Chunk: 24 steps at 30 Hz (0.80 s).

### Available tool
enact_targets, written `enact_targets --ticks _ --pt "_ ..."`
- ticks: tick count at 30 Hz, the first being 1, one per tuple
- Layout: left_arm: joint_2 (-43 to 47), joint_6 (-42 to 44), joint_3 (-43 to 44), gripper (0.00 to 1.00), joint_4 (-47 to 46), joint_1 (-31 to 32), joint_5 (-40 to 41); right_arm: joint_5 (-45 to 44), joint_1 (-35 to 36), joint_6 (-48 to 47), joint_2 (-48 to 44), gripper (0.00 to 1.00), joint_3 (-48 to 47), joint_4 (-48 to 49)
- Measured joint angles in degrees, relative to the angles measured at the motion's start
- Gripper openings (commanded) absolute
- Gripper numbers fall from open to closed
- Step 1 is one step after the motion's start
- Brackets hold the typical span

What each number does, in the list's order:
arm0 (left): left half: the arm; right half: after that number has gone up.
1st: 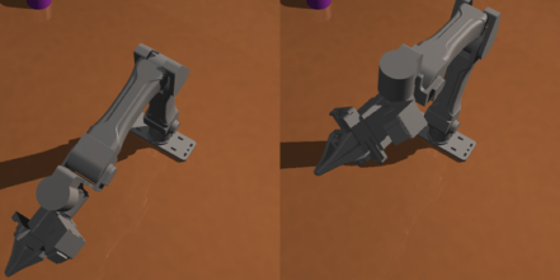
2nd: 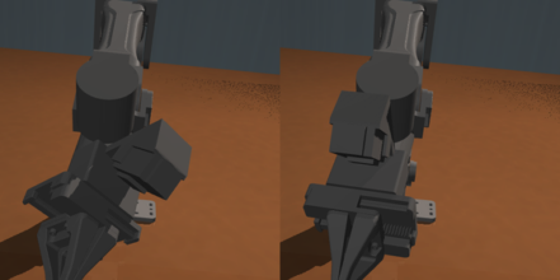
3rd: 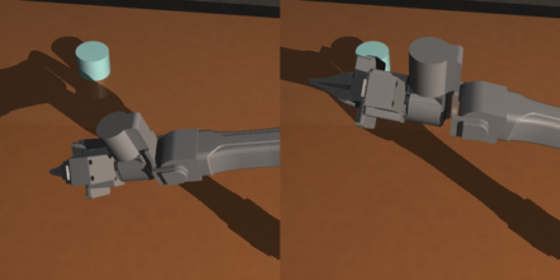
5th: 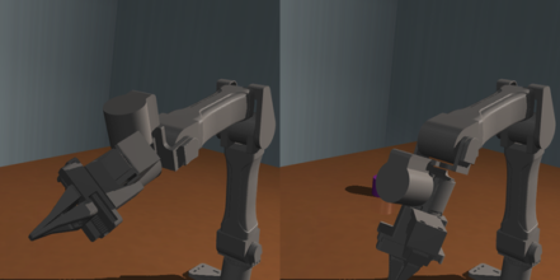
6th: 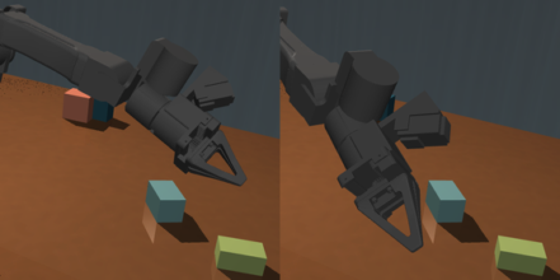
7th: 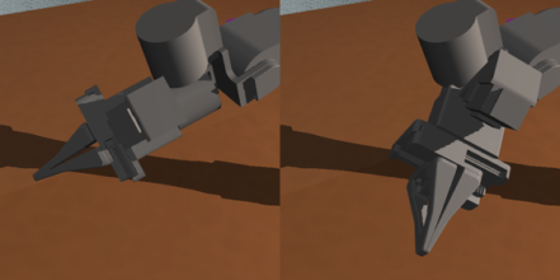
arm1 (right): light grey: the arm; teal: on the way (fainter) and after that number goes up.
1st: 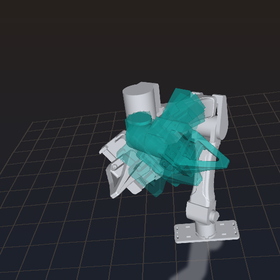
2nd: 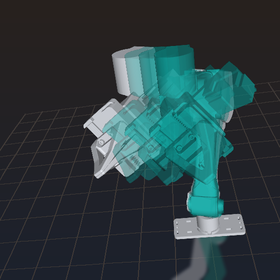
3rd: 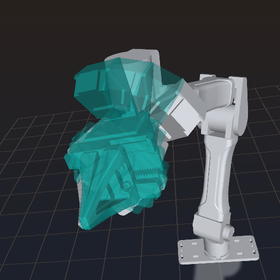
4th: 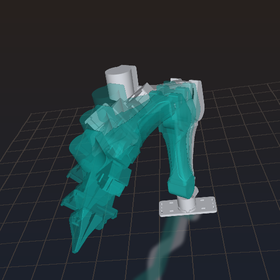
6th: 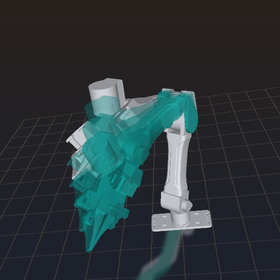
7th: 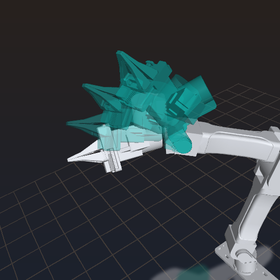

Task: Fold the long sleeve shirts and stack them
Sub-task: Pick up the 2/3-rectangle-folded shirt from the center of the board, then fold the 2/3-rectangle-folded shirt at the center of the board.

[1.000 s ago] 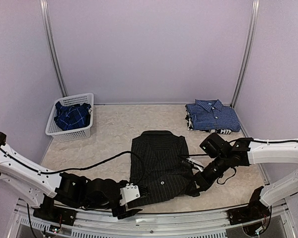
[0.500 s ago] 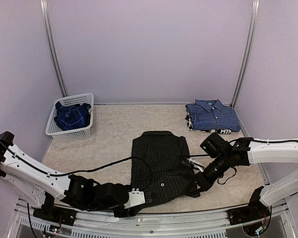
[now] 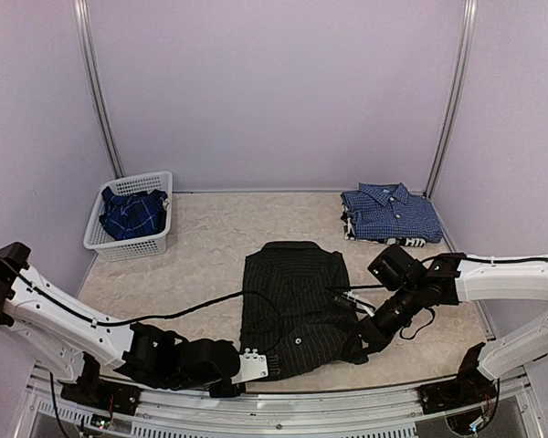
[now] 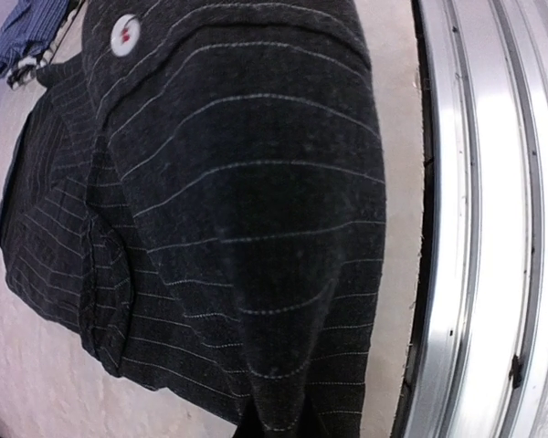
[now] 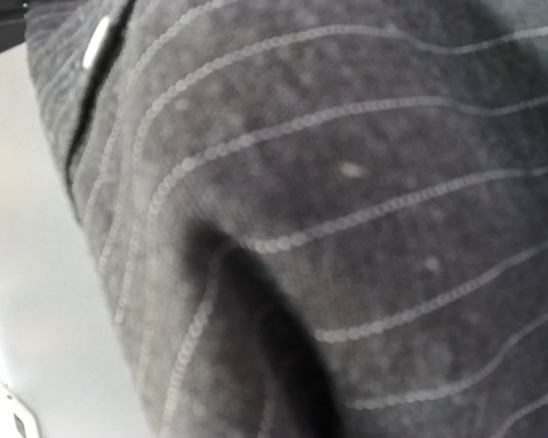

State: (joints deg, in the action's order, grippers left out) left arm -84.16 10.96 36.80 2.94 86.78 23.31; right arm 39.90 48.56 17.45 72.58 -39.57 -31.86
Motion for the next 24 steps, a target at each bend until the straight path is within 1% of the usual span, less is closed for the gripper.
enact_targets --ticks 3,5,10,14,16,20,24 --pt "0.0 0.2 1.2 0.0 2.3 0.0 -2.0 0.2 0.0 0.2 0.0 0.0 0.0 -0.1" --pt "0.2 -0.2 2.7 0.0 4.5 0.0 -4.8 0.4 0.0 0.5 -0.1 0.0 0.0 -0.3" --pt "2.3 -1.5 7.3 0.0 10.8 -0.3 -14.1 0.5 3.0 2.6 -1.7 0.0 0.6 -1.4" --pt "4.6 -2.8 9.9 0.0 15.0 -1.9 -22.3 1.5 5.6 4.0 -3.4 0.0 1.1 -2.1" --pt "5.8 -3.6 10.5 0.0 16.7 -4.3 -26.8 1.9 5.8 4.3 -4.1 0.0 1.2 -2.2" --pt "7.8 -5.2 10.6 0.0 18.3 -12.7 -35.9 2.6 5.8 4.2 -4.0 0.0 0.6 -2.3" --pt "8.3 -6.3 11.2 0.0 19.0 -20.4 -43.3 2.8 5.0 2.3 -1.9 0.0 -3.6 -3.1"
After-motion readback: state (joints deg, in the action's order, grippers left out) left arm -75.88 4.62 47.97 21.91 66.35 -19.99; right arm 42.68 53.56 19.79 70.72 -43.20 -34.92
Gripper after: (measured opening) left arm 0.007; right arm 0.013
